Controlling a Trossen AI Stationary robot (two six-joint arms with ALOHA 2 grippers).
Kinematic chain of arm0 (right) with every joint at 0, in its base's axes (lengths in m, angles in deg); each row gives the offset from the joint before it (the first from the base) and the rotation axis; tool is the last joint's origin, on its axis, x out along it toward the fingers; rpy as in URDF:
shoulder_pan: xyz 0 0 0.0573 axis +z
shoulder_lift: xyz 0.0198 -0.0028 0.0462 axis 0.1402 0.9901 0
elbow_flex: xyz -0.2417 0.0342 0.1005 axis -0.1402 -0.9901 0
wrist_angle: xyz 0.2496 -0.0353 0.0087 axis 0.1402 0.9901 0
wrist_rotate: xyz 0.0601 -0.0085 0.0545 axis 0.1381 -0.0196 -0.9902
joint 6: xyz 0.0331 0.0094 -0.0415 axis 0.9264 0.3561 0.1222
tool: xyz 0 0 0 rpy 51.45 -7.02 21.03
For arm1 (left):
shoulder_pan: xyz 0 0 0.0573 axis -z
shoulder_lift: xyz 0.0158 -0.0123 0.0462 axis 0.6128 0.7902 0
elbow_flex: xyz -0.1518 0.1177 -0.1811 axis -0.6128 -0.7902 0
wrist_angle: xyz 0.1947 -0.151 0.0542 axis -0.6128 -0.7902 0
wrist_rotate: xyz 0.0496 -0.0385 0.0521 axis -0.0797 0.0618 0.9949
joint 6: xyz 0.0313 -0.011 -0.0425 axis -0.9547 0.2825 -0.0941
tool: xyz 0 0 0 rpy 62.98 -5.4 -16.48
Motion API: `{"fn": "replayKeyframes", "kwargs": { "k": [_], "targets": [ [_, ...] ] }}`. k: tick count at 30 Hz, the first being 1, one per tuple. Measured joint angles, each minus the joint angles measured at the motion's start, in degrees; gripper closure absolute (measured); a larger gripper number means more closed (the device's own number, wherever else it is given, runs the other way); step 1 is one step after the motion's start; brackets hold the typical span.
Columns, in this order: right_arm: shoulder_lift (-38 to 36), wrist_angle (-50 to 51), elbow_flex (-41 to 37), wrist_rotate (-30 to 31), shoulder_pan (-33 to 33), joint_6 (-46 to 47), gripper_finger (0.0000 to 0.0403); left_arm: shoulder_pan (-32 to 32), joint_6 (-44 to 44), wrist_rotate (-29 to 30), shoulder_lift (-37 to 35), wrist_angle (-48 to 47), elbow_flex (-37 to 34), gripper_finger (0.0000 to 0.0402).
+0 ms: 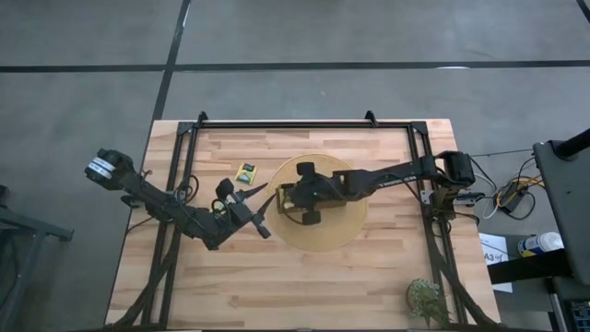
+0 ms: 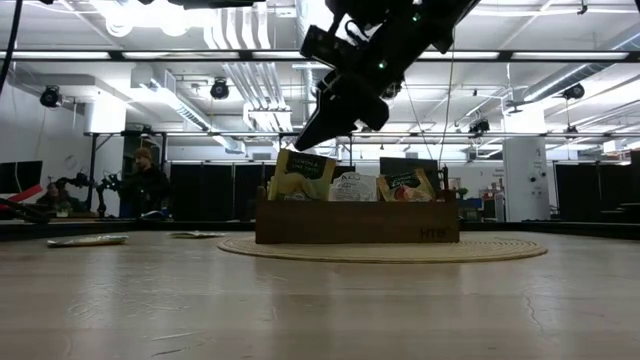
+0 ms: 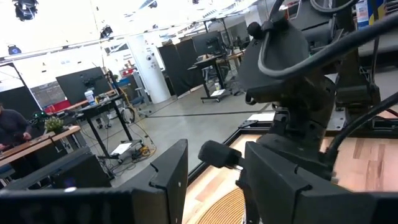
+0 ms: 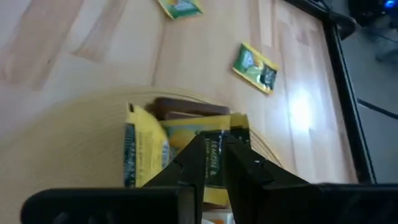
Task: Pick & Place Tea
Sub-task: Put the yellow tea bag into the left section of the wooden organizer
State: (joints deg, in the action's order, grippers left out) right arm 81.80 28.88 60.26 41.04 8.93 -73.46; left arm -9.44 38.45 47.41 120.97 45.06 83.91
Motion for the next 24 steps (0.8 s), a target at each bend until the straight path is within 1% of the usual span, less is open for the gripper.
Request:
{"fn": "replayKeyframes", "kwargs": {
  "k": [2, 5, 9, 12, 14, 16, 18, 20, 22, 24],
  "targets": [
    [0.0, 0.4, 0.0, -1.0, 0.0, -0.3, 0.0353, 0.0, 0.0, 0.0, 0.0, 0.0, 0.0, 0.0248],
    [0.0, 0.4, 0.0, -5.9, 0.4, -0.9, 0.0355, 0.0, -0.1, 0.0, 0.0, 0.0, 0.0, 0.0248],
    [0.0, 0.5, 0.8, -15.9, 0.7, -1.2, 0.0355, 0.0, -0.2, 0.0, 0.0, 0.0, 0.0, 0.0248],
    [-0.1, 0.6, 1.1, -25.0, 0.9, -1.2, 0.0357, 0.0, -0.2, 0.0, 0.0, 0.0, 0.0, 0.0248],
    [-0.1, 1.7, 0.8, -28.8, 1.1, -1.2, 0.0360, 0.0, -0.2, 0.0, 0.0, 0.0, 0.0, 0.0248],
    [0.4, 2.9, 0.4, -28.6, 1.2, -1.3, 0.0364, 0.0, -0.2, 0.0, 0.0, 0.0, 0.0, 0.0248],
    [1.1, 4.9, 0.2, -25.9, 1.2, -2.2, 0.0368, 0.0, -0.2, 0.0, 0.0, 0.0, 0.0, 0.0248],
    [2.5, 5.2, 0.2, -19.9, 1.0, -2.5, 0.0369, 0.0, -0.1, 0.0, 0.0, 0.0, 0.0, 0.0248],
    [3.4, 5.4, 0.2, -12.3, 0.8, -3.4, 0.0369, 0.0, -0.1, -0.1, 0.0, -0.1, 0.0, 0.0248],
    [4.3, 3.6, 0.3, -4.6, 0.8, -4.6, 0.0369, 0.0, -0.1, -0.1, 0.0, 0.0, 0.1, 0.0248]
  ]
}}
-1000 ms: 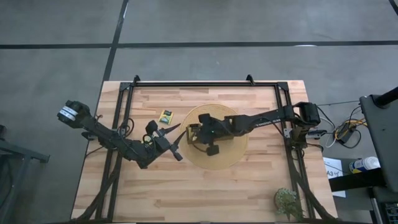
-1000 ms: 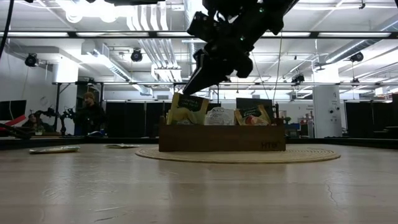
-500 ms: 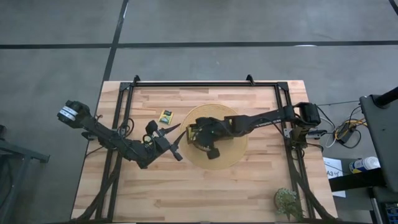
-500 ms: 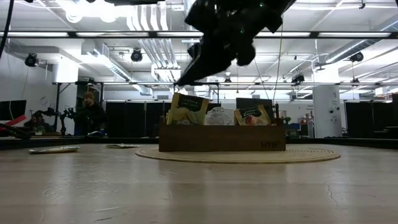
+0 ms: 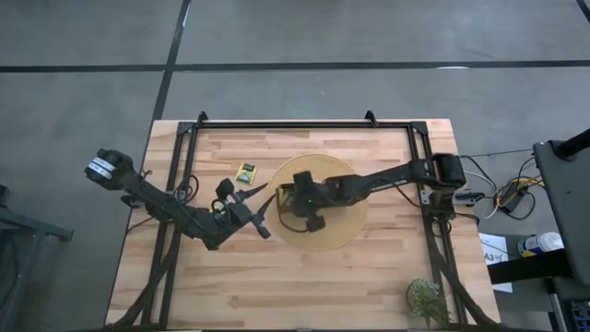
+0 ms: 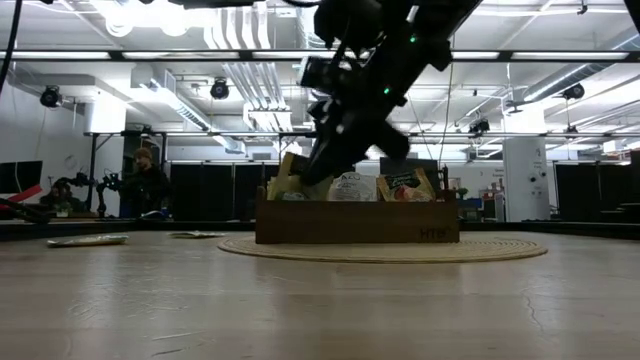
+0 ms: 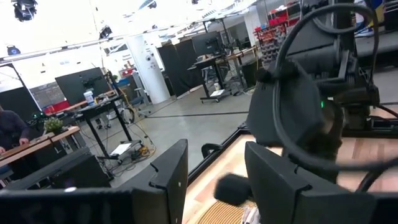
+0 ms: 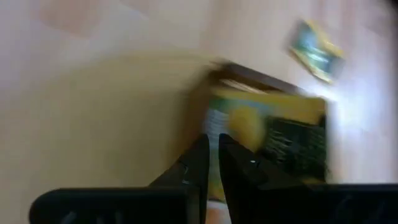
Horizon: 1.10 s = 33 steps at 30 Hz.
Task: Pick & Place Tea
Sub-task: Put the yellow tea bag into the left section of the wooden organizer
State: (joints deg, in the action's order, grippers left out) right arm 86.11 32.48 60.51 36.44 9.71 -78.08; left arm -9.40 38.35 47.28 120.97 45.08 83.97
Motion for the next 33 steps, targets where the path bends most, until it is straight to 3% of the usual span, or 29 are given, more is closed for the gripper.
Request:
{"fn": "replayKeyframes", "kwargs": {
  "k": [2, 4, 11, 18, 25, 33],
  "targets": [
    [0.6, 0.4, 0.3, 6.1, -0.1, 0.1, 0.0369, 0.1, 0.0, 0.0, 0.0, 0.0, 0.0, 0.0248],
    [1.0, -0.1, 1.3, 7.7, -0.3, 1.2, 0.0369, 0.1, 0.0, 0.0, 0.0, 0.0, 0.0, 0.0248],
    [0.7, 0.3, 2.6, -0.3, -0.1, 3.0, 0.0369, 0.2, 0.0, 0.0, 0.0, 0.0, 0.0, 0.0248],
    [5.5, -0.5, 4.1, 0.1, -0.4, 2.8, 0.0369, 0.2, 0.0, -0.1, 0.0, 0.0, 0.0, 0.0248],
    [12.6, 4.5, 12.2, 0.2, -0.9, 3.5, 0.0369, 0.2, 0.0, -0.1, -0.1, 0.0, 0.0, 0.0248],
    [11.7, 12.0, 16.5, 0.7, -1.1, 9.6, 0.0369, 0.3, 0.0, -0.2, -0.1, 0.0, 0.0, 0.0248]
  ]
}}
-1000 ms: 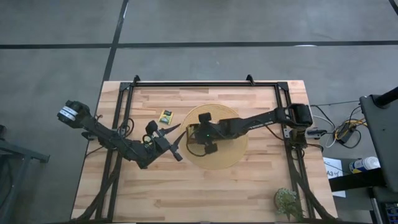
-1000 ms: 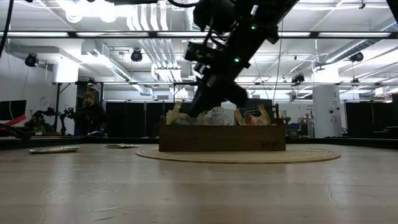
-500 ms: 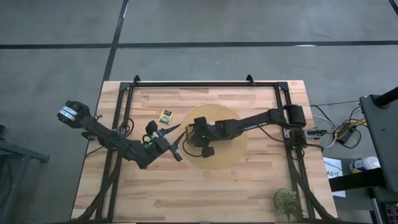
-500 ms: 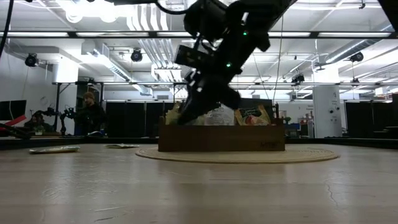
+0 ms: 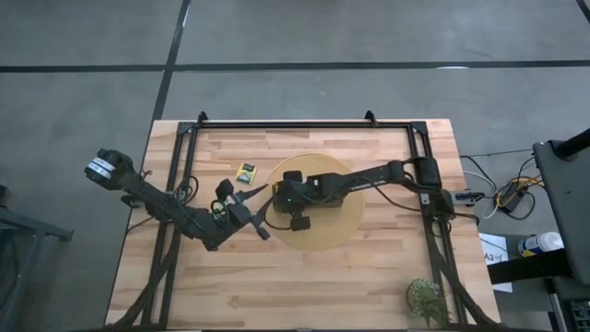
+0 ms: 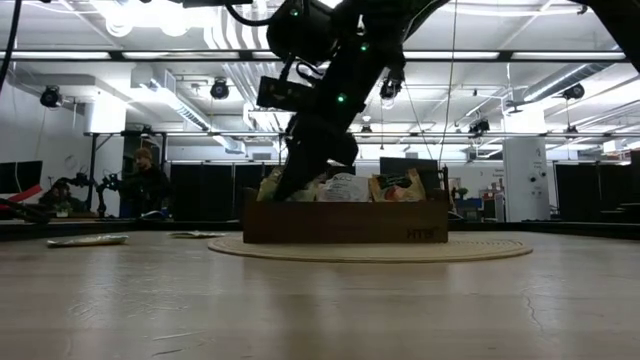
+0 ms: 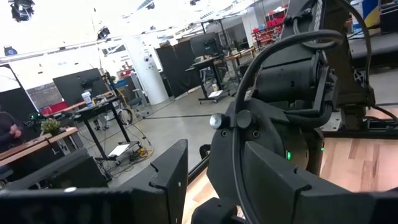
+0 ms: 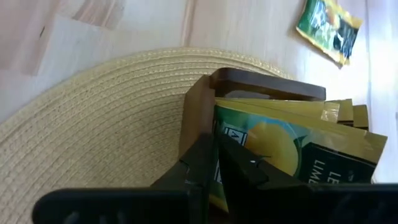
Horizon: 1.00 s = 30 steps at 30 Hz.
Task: Pick & Place Tea
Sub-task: Put the yellow tea bag into the left section of the wooden organizer
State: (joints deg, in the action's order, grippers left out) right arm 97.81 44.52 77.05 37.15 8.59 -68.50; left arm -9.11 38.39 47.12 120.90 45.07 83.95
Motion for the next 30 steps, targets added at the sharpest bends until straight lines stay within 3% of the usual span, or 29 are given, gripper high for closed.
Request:
{"fn": "replayKeyframes", "kwargs": {
  "k": [17, 23, 30],
  "targets": [
    [-2.2, -1.0, -0.4, -0.6, 0.3, 0.8, 0.0369, 0.1, 0.1, 0.1, 0.0, 0.0, 0.0, 0.0248],
    [-1.1, -2.0, -0.5, 5.1, 0.0, 1.2, 0.0369, 0.1, 0.1, 0.2, 0.0, -0.1, 0.0, 0.0248],
    [4.1, -3.3, -0.4, 1.3, -1.6, -0.1, 0.0370, 0.1, 0.1, 0.0, 0.0, -0.1, 0.1, 0.0248]
  ]
}}
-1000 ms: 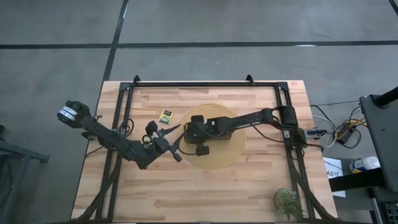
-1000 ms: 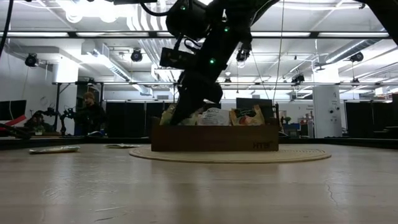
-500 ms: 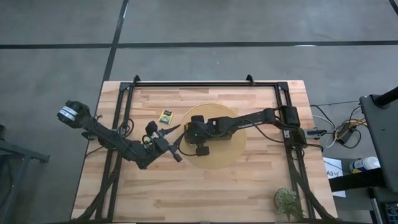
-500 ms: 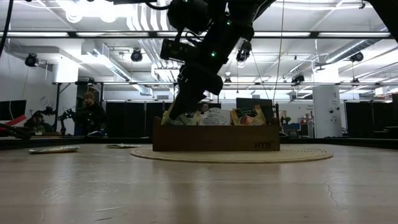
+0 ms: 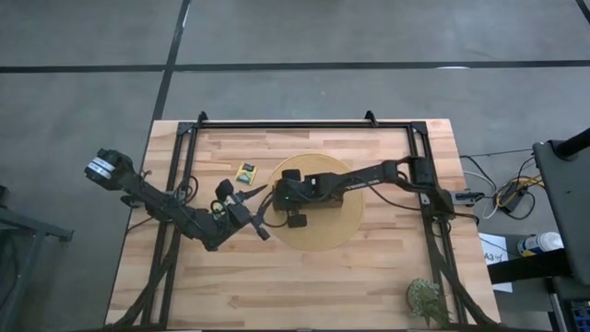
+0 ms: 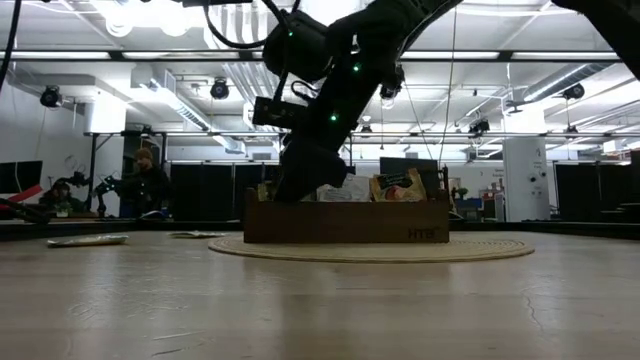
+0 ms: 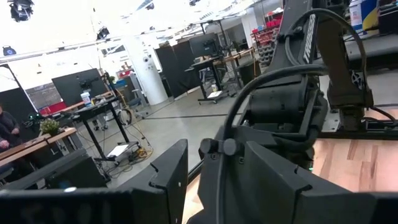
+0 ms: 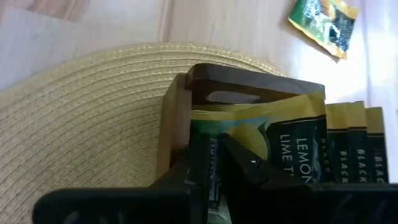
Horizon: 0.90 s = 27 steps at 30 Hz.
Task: Pick & Place Tea
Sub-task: Put the yellow tea bag into the left section of the wooden organizer
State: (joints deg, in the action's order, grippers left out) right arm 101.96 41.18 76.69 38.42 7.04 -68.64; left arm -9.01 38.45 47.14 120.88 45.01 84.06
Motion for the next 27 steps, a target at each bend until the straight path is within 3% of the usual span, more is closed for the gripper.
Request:
{"fn": "replayKeyframes", "kwargs": {
  "k": [19, 27],
  "targets": [
    [-10.0, 7.3, -1.5, -2.3, 1.0, 4.0, 0.0369, 0.4, -0.4, 0.3, 0.0, 0.1, 0.0, 0.0248],
    [-21.7, 2.2, -11.5, -2.3, 1.0, 4.4, 0.0369, 2.3, -2.8, 5.1, -1.0, -0.1, 0.0, 0.0248]
  ]
}}
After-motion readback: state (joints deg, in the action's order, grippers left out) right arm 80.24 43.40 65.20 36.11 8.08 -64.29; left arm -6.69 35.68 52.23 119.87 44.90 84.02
